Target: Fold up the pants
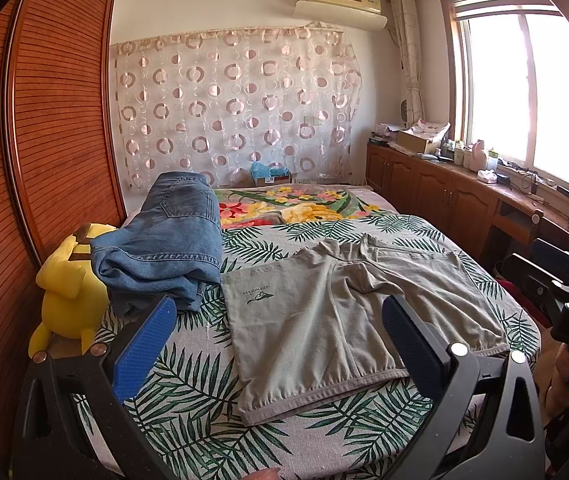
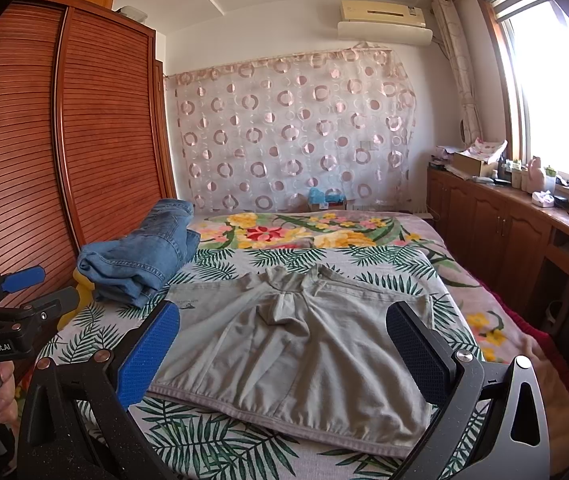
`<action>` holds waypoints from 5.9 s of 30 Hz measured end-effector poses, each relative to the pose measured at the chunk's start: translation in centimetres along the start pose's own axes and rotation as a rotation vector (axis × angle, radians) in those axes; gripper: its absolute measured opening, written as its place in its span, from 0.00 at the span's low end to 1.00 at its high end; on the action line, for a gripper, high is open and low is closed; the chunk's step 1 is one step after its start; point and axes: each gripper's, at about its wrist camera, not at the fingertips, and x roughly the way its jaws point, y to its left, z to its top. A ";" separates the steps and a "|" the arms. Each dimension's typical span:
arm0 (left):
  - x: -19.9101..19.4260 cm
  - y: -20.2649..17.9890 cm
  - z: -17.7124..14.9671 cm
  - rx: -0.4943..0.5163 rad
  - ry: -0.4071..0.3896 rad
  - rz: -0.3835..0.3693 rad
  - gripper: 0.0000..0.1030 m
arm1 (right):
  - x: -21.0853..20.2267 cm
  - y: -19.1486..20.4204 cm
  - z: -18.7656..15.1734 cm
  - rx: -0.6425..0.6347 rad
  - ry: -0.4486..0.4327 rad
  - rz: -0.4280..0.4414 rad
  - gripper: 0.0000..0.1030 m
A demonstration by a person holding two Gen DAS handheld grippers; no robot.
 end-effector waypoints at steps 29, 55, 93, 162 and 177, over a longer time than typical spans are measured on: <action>1.1 0.6 -0.3 -0.006 0.032 0.003 1.00 | 0.2 -0.1 0.0 -0.001 0.008 0.001 1.00; 7.0 4.7 -6.0 -0.051 0.235 0.022 1.00 | 4.0 -2.9 -2.2 -0.034 0.240 -0.020 0.98; 7.5 6.2 -10.1 -0.110 0.339 -0.203 0.37 | 1.6 -4.3 -2.7 -0.109 0.342 -0.001 0.86; 12.9 -2.8 -1.6 0.091 0.254 -0.361 0.78 | 2.8 -5.1 -1.4 -0.074 0.305 -0.009 0.81; 14.0 -1.5 -7.0 0.100 0.365 -0.297 0.78 | 4.4 -2.9 0.4 -0.085 0.304 0.095 0.50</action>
